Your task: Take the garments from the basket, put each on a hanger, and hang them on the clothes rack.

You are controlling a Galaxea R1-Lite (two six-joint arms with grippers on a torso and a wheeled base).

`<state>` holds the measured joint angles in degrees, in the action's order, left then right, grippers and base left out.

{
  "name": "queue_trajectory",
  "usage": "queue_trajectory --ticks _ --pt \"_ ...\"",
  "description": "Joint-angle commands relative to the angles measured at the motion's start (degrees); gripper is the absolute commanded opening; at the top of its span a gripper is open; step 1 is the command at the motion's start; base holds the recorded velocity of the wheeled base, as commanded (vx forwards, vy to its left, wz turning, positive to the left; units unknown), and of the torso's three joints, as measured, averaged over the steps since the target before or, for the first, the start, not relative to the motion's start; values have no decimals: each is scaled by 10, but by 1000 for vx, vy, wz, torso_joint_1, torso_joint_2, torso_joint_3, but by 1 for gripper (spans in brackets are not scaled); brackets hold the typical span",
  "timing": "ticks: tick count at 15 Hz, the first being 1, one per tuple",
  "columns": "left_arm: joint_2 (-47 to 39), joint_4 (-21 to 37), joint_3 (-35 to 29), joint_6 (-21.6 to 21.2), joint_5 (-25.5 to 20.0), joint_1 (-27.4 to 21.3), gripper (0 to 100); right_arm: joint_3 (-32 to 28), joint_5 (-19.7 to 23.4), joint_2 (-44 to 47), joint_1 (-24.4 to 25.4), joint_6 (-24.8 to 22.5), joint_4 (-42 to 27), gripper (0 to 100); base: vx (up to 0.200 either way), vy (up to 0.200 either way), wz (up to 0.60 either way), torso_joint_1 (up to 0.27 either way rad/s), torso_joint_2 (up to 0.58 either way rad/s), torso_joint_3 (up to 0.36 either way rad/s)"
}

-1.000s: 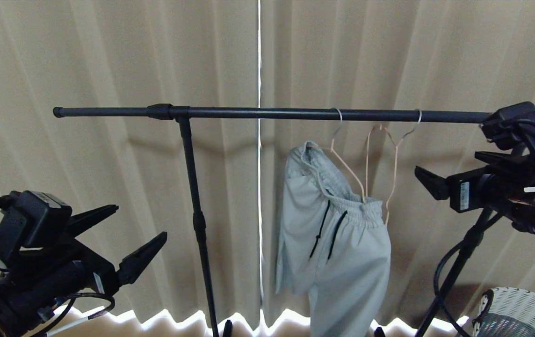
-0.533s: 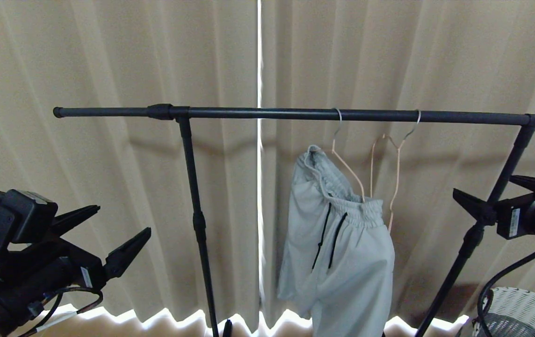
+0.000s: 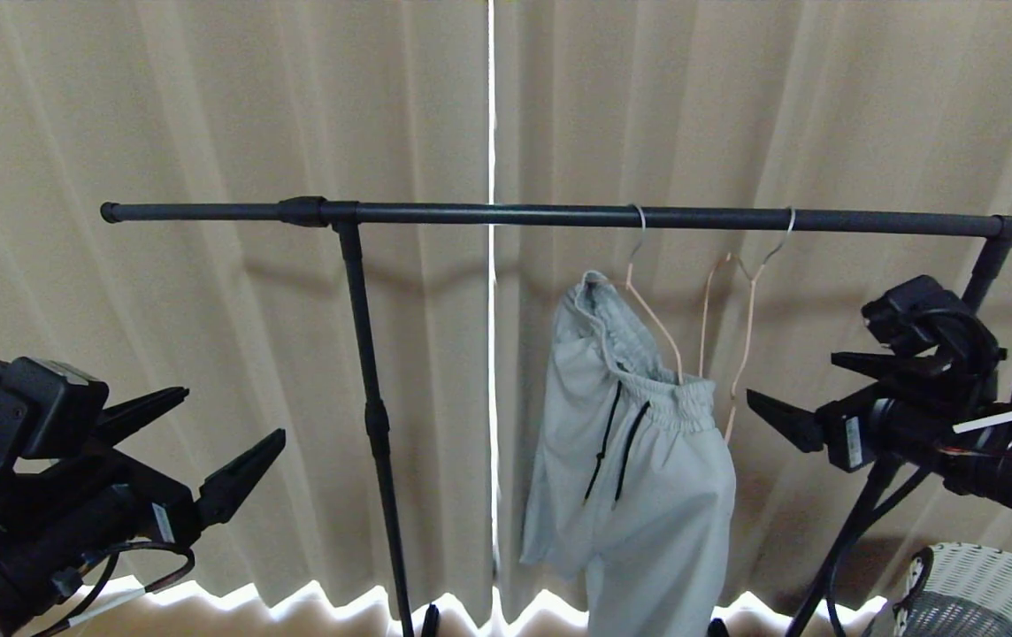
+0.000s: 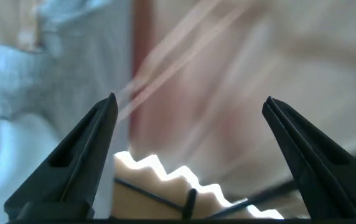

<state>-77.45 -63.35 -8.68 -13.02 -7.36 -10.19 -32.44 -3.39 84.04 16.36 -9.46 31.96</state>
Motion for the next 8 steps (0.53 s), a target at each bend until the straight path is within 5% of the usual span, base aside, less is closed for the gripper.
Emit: queue_trajectory --ticks 1,8 --pt "1 0 -1 0 0 1 100 -25 -11 67 10 1 0 100 0 0 0 0 0 0" --pt "2 0 -2 0 -1 2 100 -54 -71 133 10 36 -8 100 0 0 0 0 0 0"
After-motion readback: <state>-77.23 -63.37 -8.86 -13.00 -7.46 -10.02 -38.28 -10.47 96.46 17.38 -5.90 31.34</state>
